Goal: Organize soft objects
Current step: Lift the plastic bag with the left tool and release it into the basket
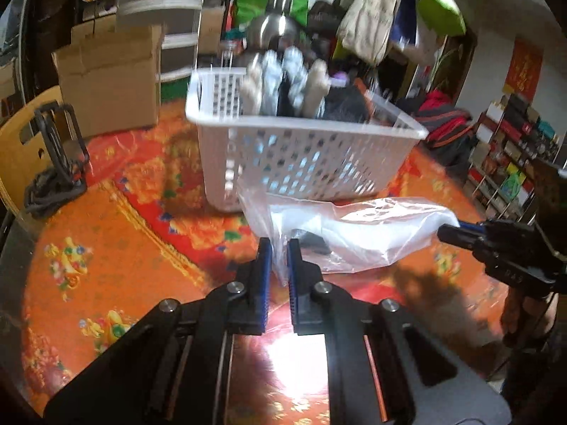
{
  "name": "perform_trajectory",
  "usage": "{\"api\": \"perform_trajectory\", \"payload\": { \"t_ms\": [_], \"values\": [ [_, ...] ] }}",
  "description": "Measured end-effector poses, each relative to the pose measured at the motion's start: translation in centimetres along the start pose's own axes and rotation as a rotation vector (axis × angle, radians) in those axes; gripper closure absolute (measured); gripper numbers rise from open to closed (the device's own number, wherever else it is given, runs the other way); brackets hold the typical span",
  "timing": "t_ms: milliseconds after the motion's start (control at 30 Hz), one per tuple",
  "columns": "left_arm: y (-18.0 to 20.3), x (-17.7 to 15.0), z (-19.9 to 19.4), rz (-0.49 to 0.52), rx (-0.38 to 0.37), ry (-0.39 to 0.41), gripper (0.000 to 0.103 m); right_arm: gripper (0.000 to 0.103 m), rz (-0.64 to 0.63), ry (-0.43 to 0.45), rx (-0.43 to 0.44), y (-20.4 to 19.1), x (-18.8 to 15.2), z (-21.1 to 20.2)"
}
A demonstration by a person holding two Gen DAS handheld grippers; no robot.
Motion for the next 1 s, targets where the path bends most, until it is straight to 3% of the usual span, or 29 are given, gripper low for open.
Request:
{"api": "perform_trajectory", "payload": {
  "t_ms": [200,300,500,600,733,900,967,1000],
  "values": [
    [0.1,4.9,-5.4,-0.019,-0.04,0.12,0.095,0.092,-0.043,0.109,0.0,-0.6,5.3,-4.4],
    [0.7,9.7,-7.1,-0.008,-0.013,0.176,0.095,0.092,-0.071,0.155,-0.022,-0.3,9.5,-5.4],
    [1.1,19.1,-5.1,-0.032,0.034,0.201,0.095,0.092,-0.079,0.184,-0.087,3.2,18.3,-3.1],
    [0.6,21.7,-2.4,-0.051,0.057,0.168,0.095,0.092,-0.041,0.154,-0.084,5.2,20.2,-0.5],
    [0.0,22.4,2.2,-0.022,0.117,0.104,0.095,0.092,-0.058,0.115,-0.112,6.6,20.3,2.6],
    [-1.4,21.0,6.4,-0.064,0.127,0.042,0.095,0.091,-0.06,0.096,-0.1,6.9,19.3,4.8],
    [-1.7,20.0,7.5,-0.057,0.151,0.025,0.09,0.087,-0.069,0.077,-0.12,7.0,19.0,5.5],
    [-1.9,19.6,7.8,-0.046,0.18,0.025,0.079,0.076,-0.067,0.062,-0.128,7.2,18.9,5.9]
  ]
}}
Point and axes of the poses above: each gripper's, at about its wrist camera, not at the fingertips, and z roughly the way its jaws point, y to its right, x to its top, the point moved 6 cm from there along z, roughly the way its jaws point, and after that the axes turned 10 degrees about x, right-handed, at the moved point
